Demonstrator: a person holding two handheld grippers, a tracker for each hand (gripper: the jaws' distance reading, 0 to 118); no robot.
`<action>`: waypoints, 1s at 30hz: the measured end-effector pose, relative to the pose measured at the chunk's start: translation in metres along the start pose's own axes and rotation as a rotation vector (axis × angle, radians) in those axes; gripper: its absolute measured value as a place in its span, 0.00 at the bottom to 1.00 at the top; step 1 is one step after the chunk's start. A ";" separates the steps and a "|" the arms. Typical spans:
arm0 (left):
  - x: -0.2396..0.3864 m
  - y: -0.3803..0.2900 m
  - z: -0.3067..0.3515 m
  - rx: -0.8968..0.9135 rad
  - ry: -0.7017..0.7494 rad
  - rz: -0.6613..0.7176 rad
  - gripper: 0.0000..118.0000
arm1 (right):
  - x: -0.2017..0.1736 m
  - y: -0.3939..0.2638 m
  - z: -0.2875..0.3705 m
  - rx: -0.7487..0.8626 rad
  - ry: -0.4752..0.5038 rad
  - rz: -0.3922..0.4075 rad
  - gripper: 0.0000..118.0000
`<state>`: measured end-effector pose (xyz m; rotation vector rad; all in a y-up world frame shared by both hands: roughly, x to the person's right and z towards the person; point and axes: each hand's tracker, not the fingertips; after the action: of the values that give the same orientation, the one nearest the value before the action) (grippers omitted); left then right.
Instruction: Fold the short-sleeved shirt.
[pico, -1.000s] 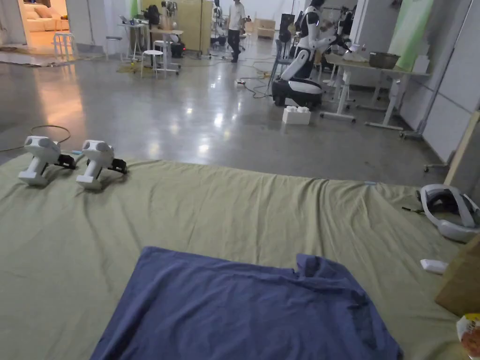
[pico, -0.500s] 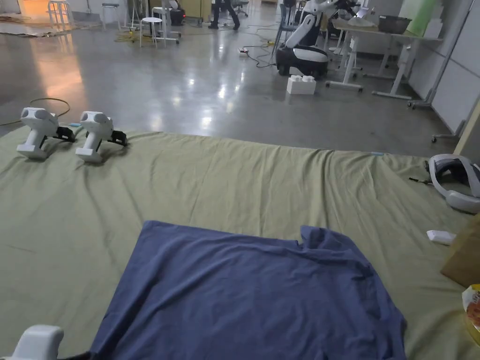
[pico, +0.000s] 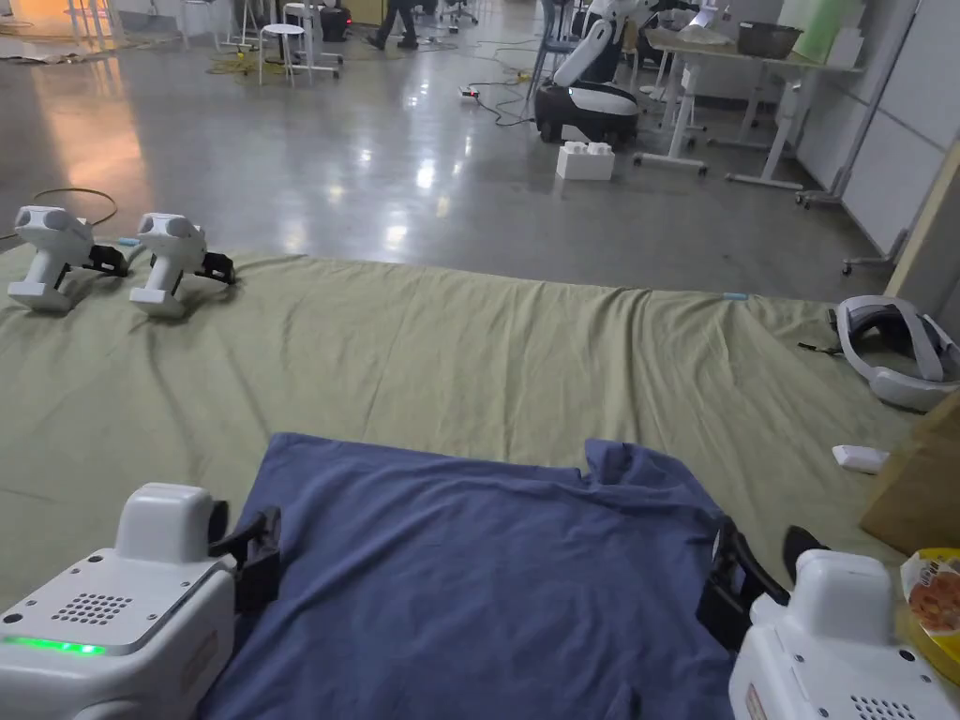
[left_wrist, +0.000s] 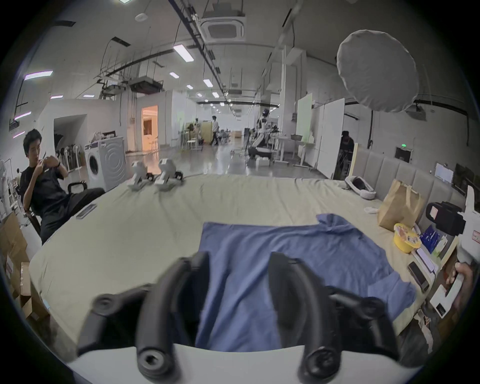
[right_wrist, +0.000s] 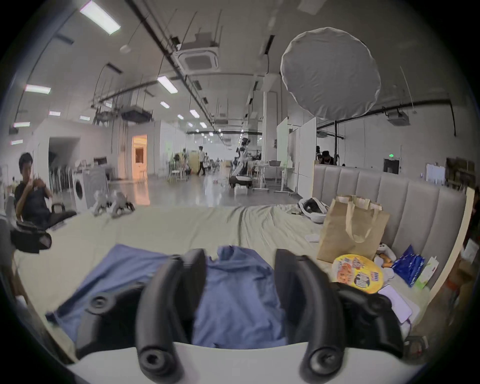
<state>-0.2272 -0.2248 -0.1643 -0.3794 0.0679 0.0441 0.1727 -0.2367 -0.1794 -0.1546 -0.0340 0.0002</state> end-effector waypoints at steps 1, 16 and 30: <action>0.005 0.002 -0.001 0.012 -0.001 -0.013 0.24 | -0.004 0.001 -0.001 0.009 -0.014 0.002 0.35; 0.009 0.012 0.008 0.132 0.047 0.007 0.01 | -0.026 0.004 -0.001 0.101 0.012 0.051 0.05; -0.094 -0.075 0.033 -0.495 0.020 0.148 0.01 | -0.034 -0.030 -0.016 -0.047 0.077 0.075 0.05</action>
<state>-0.3151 -0.2845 -0.0990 -0.8697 0.1053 0.2054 0.1391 -0.2686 -0.1921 -0.2023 0.0484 0.0685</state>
